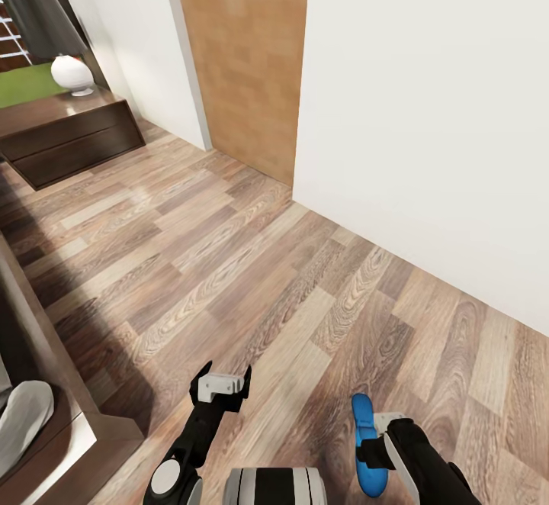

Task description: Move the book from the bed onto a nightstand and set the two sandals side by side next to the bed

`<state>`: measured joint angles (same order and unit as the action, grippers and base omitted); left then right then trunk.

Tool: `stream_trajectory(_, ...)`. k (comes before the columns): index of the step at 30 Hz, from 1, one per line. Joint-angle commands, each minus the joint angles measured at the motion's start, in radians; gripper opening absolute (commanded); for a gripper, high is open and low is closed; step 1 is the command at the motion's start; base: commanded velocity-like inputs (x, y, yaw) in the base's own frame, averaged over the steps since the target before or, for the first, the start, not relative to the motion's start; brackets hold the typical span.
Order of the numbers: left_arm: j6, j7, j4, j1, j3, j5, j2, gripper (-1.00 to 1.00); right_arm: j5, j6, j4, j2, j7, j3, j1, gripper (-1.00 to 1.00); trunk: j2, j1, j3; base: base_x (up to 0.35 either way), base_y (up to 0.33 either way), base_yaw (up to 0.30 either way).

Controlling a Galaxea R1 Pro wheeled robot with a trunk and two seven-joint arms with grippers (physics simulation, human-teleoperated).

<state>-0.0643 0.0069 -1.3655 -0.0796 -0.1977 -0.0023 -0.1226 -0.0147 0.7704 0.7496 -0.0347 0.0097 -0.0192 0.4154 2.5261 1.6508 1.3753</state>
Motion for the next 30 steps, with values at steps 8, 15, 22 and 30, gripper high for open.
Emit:
stream_trajectory(8,-0.003,0.001,0.0,0.0,0.0,-0.001,0.0,1.0,-0.002,0.005,0.001,-0.001,0.001,-0.002,0.0,1.0,0.0,0.0,0.001,0.122,-0.051,0.0)
stream_trajectory(15,-0.003,0.001,0.0,0.0,0.0,-0.001,0.0,1.0,-0.002,0.004,0.002,-0.001,0.001,-0.002,0.0,1.0,0.0,0.0,0.001,0.01,-0.005,0.0)
stream_trajectory(22,-0.003,0.001,0.0,0.0,0.0,-0.001,0.0,1.0,-0.002,-0.094,0.001,-0.001,0.0,-0.002,0.0,1.0,0.0,0.0,0.001,0.001,-0.001,0.0)
stream_trajectory(30,-0.004,0.001,0.0,0.0,0.0,0.001,0.0,1.0,-0.001,-0.198,0.002,0.022,0.0,-0.005,0.0,1.0,0.0,0.0,0.001,0.0,0.0,0.0)
